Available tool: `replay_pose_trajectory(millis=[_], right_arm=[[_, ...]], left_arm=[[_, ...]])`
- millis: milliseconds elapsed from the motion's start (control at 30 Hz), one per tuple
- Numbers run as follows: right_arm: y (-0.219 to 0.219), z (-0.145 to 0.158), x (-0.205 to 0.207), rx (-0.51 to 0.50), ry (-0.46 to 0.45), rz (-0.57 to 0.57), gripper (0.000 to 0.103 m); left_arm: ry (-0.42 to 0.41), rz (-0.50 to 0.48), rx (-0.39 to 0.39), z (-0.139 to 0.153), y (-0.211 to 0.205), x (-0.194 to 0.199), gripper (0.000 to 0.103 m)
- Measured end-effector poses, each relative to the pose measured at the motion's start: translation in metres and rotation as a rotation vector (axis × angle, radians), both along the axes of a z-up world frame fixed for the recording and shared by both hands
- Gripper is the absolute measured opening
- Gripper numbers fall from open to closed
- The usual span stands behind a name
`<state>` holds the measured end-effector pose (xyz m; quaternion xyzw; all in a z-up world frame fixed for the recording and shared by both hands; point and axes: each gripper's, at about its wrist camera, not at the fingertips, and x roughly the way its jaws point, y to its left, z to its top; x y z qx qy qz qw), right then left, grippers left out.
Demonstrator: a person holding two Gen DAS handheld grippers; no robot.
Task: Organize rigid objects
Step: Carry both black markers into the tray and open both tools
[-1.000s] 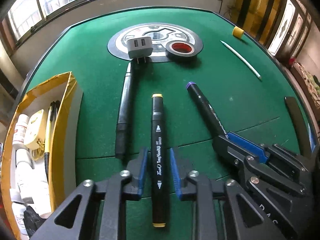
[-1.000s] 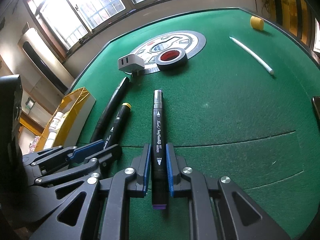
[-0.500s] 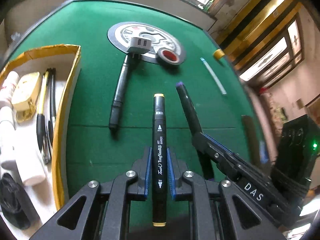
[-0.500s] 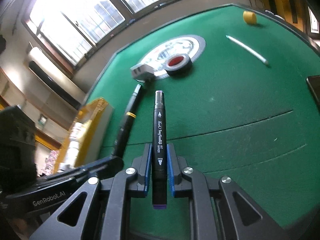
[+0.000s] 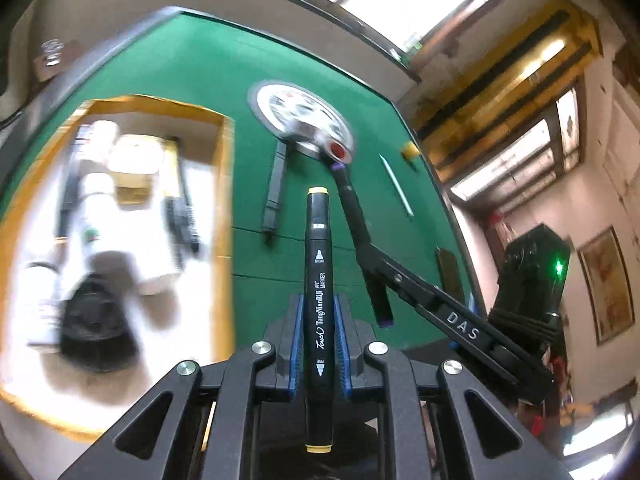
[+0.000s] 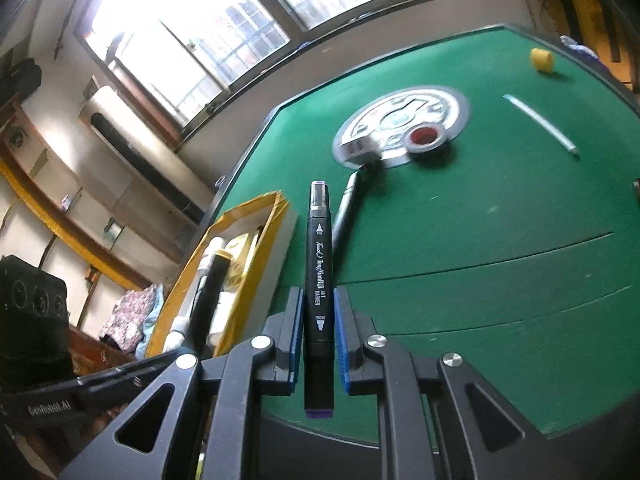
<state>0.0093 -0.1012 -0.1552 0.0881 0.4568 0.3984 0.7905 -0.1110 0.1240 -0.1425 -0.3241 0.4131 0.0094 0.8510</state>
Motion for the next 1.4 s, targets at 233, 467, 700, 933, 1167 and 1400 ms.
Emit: replay_pose_trajectory(millis=[233, 467, 700, 933, 1167, 1400], right_arm=[[0.056, 0.002, -0.020, -0.013, 0.004, 0.145, 0.014], [0.094, -0.003, -0.024, -0.051, 0.010, 0.205, 0.014], [0.129, -0.004, -0.016, -0.113, -0.012, 0.206, 0.014], [0.166, -0.014, -0.006, -0.209, -0.015, 0.197, 0.014], [0.186, -0.027, 0.003, -0.286, -0.028, 0.181, 0.014], [0.196, -0.031, 0.001, -0.320, -0.067, 0.184, 0.014]], left_arm=[[-0.009, 0.181, 0.019, 0.006, 0.060, -0.027, 0.014], [0.003, 0.284, 0.030, 0.000, 0.102, -0.039, 0.014], [0.061, 0.316, 0.030, -0.019, 0.134, -0.029, 0.014], [0.122, 0.332, 0.007, -0.042, 0.163, -0.012, 0.014], [0.190, 0.347, 0.014, -0.061, 0.181, 0.002, 0.014], [0.240, 0.319, 0.070, -0.069, 0.183, 0.012, 0.014]])
